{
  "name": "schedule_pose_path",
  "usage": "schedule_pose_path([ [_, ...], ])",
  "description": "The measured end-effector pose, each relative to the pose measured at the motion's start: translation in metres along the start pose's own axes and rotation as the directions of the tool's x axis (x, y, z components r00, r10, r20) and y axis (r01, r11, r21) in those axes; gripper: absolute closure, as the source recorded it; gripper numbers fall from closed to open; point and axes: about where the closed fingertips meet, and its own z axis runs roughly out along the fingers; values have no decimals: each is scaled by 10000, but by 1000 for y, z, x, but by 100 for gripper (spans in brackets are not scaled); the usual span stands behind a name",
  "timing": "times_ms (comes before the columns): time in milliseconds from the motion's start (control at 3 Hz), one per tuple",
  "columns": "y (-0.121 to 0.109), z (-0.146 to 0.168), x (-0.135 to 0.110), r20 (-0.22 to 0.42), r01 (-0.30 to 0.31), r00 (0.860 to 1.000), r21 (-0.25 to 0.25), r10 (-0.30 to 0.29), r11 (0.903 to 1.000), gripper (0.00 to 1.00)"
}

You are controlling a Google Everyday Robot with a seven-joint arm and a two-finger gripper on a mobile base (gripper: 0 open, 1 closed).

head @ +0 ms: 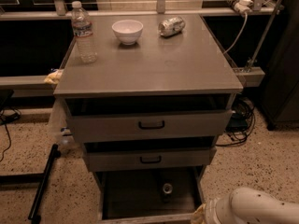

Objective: Pick redbull can from bottom drawer and place on counter

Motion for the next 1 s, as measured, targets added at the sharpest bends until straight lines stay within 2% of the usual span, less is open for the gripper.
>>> schedule_pose_path([
  [333, -23, 28, 12, 286, 280, 9991, 592, -297, 9979, 100],
  [667, -53, 69, 18, 861, 694, 9932, 1082, -789, 9917, 100],
  [1000, -76, 119, 18, 1531, 975, 9820, 913, -1107, 9910, 100],
])
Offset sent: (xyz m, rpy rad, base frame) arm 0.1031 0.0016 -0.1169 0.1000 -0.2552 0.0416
